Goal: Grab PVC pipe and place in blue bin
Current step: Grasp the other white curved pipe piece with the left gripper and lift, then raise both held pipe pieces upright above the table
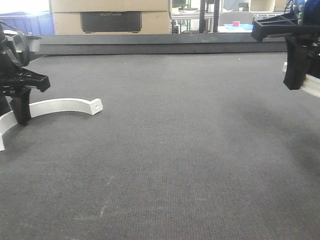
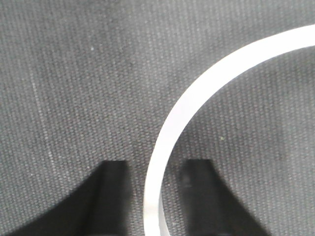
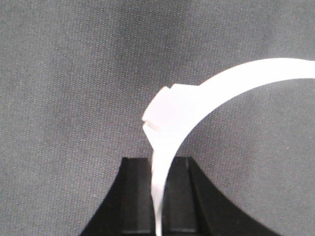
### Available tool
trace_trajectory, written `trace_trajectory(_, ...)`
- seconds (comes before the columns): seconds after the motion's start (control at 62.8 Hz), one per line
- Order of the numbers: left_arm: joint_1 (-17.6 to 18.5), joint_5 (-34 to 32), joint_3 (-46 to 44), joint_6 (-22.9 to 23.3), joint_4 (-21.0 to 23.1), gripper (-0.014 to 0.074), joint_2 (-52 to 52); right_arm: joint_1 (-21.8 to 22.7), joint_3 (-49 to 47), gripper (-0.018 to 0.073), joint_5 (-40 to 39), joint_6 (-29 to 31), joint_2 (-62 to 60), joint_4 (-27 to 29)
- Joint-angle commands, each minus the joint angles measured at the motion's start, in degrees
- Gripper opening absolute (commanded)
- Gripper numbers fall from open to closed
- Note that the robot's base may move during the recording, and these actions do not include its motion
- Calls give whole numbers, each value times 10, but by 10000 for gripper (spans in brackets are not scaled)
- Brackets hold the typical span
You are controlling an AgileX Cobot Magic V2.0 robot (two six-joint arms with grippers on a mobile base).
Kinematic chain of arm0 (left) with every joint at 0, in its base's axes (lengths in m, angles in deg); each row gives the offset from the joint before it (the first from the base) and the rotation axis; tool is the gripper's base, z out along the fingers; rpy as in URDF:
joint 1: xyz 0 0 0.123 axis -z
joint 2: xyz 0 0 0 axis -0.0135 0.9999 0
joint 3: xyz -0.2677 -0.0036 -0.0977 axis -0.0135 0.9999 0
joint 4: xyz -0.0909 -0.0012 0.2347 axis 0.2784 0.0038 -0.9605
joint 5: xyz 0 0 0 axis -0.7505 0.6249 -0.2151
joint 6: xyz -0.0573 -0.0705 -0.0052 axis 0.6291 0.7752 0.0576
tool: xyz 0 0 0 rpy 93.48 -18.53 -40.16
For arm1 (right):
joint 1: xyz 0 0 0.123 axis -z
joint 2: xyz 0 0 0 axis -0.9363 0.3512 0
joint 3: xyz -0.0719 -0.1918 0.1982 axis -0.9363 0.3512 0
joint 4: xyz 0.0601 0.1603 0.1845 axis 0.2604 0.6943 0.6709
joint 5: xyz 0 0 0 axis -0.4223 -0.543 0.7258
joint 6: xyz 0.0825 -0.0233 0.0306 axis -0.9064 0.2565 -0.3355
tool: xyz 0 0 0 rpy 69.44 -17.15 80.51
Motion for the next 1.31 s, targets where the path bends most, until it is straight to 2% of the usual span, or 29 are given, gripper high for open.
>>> trace_trajectory(0.0, 4, 4, -4, 5, -1, 50, 5, -1, 0, -167, -4, 2, -6, 7)
trace_trajectory(0.096, 4, 8, -3, 5, -1, 2, 12, -1, 0, -167, -4, 2, -6, 12)
trace_trajectory(0.303, 4, 41, -7, 5, -1, -4, 16, -1, 0, -167, 2, 2, -6, 12)
trace_trajectory(0.366, 4, 55, -14, 5, -1, -36, 15, -1, 0, -167, 1, 2, -6, 12)
trace_trajectory(0.43, 4, 76, -21, 5, -1, -110, 10, -1, 0, -167, 2, 2, -7, 12)
trace_trajectory(0.51, 4, 97, -35, 5, 3, -111, -2, -1, 0, -167, 4, 2, -11, 12)
trace_trajectory(0.605, 4, 112, -48, 5, 26, -111, -33, -1, 0, -167, 7, 2, -23, 12)
trace_trajectory(0.828, 5, 118, -50, 5, 134, -111, -145, -1, -1, -167, 9, 2, -85, 12)
trace_trajectory(0.987, 10, 118, -50, 2, 144, -111, -221, -1, -1, -167, -9, 2, -131, 8)
trace_trajectory(1.131, 16, 91, -40, 2, 151, -111, -277, -1, -1, -167, -71, 2, -172, -1)
trace_trajectory(1.29, 31, -10, 6, -7, 149, -111, -341, -1, -1, -167, -124, 2, -205, -2)
